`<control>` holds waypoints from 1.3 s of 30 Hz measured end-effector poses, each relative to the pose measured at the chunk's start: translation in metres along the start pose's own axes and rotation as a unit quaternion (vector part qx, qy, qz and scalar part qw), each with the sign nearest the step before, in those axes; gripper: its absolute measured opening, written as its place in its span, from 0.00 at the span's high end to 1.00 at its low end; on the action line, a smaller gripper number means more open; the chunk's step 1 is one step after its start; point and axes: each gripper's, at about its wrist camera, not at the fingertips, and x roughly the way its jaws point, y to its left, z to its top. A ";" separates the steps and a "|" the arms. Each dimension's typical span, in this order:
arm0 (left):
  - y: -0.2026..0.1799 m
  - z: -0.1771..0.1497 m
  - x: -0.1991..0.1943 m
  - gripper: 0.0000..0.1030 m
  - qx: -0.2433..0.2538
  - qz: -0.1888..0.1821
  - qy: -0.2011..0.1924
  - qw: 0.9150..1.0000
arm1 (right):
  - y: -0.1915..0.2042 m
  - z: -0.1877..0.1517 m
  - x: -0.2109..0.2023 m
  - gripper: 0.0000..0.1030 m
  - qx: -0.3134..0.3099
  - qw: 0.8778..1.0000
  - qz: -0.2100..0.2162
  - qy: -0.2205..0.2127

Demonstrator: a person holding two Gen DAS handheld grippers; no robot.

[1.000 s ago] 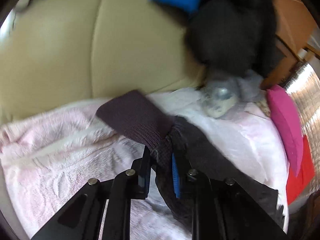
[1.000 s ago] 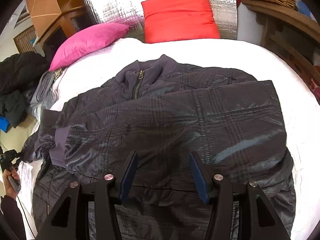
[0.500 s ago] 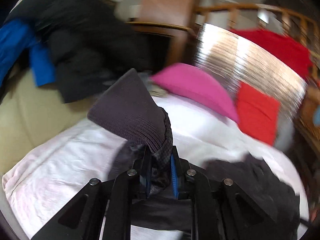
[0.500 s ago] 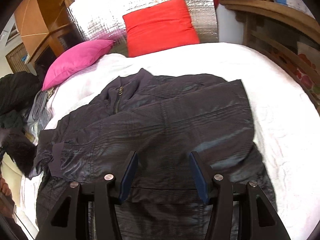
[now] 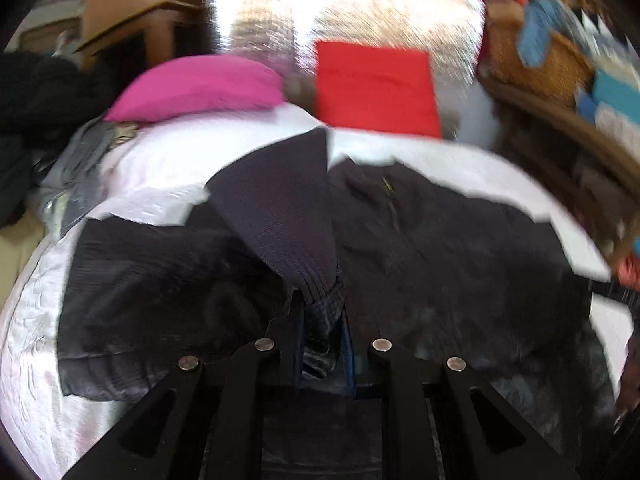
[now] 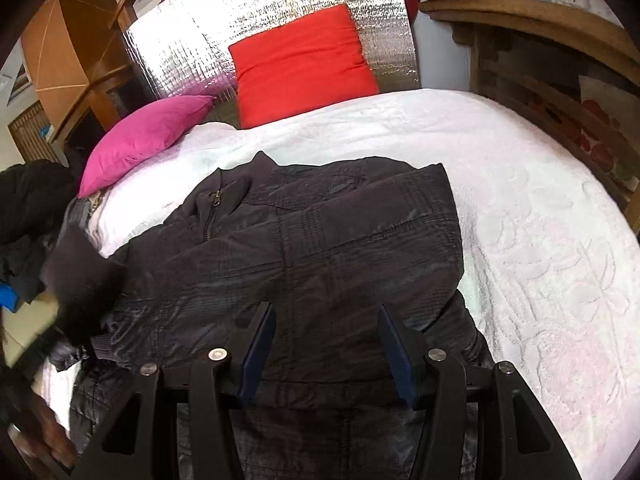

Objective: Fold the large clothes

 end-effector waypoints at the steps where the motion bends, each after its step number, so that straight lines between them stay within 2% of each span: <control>1: -0.005 -0.004 0.003 0.83 0.008 -0.003 0.015 1.000 | 0.000 0.000 0.001 0.45 -0.001 1.000 0.004 0.001; 3: -0.009 -0.010 0.008 0.77 0.005 -0.022 0.046 0.999 | 0.001 0.001 0.002 0.45 -0.004 1.000 0.021 0.007; 5: -0.007 -0.010 0.012 0.57 -0.010 -0.065 0.076 0.995 | 0.004 0.000 0.003 0.45 -0.005 0.999 0.033 0.011; 6: -0.006 -0.011 0.011 0.52 -0.017 -0.088 0.091 0.992 | 0.007 0.000 0.004 0.45 -0.007 0.999 0.045 0.016; 7: -0.004 -0.011 0.007 0.43 -0.023 -0.095 0.094 0.991 | 0.009 -0.001 0.004 0.45 -0.007 0.998 0.052 0.018; 8: -0.003 -0.011 0.001 0.40 -0.027 -0.096 0.091 0.991 | 0.012 -0.001 0.005 0.45 -0.006 0.998 0.064 0.021; 12: 0.014 -0.006 -0.034 0.39 -0.040 -0.094 0.059 0.993 | 0.022 -0.002 0.011 0.43 0.007 0.990 0.132 0.046; 13: 0.019 -0.005 -0.041 0.39 -0.044 -0.088 0.052 0.994 | 0.025 -0.003 0.013 0.42 0.011 0.988 0.145 0.051; 15: 0.035 -0.006 -0.056 0.36 -0.051 -0.047 0.031 0.997 | 0.033 -0.005 0.018 0.42 0.023 0.981 0.183 0.066; 17: 0.060 -0.006 -0.067 0.32 -0.072 0.009 0.008 0.997 | 0.040 -0.007 0.025 0.41 0.035 0.972 0.216 0.083; 19: 0.089 -0.008 -0.071 0.32 -0.102 0.061 0.001 0.993 | 0.049 -0.010 0.033 0.41 0.049 0.964 0.241 0.098; 21: 0.112 -0.012 -0.072 0.32 -0.131 0.090 0.001 0.987 | 0.058 -0.013 0.044 0.41 0.062 0.959 0.254 0.111; 25: 0.157 -0.025 -0.055 0.32 -0.182 0.137 0.021 0.974 | 0.075 -0.017 0.069 0.41 0.077 0.958 0.245 0.131; 27: 0.173 -0.034 -0.046 0.32 -0.202 0.145 0.040 0.968 | 0.079 -0.019 0.082 0.41 0.087 0.959 0.235 0.135; 30: 0.193 -0.042 -0.035 0.32 -0.231 0.137 0.065 0.961 | 0.088 -0.017 0.090 0.41 0.087 0.957 0.246 0.130; 34: 0.192 -0.042 -0.028 0.32 -0.236 0.131 0.071 0.960 | 0.112 -0.019 0.093 0.43 0.056 0.959 0.250 0.125; 35: 0.190 -0.043 -0.027 0.32 -0.232 0.132 0.071 0.961 | 0.119 -0.021 0.095 0.56 0.049 0.962 0.241 0.120; 36: 0.188 -0.041 -0.028 0.32 -0.229 0.132 0.070 0.962 | 0.121 -0.023 0.096 0.76 0.044 0.964 0.235 0.118; 39: 0.186 -0.041 -0.031 0.32 -0.219 0.133 0.066 0.964 | 0.127 -0.023 0.096 0.82 0.039 0.971 0.209 0.108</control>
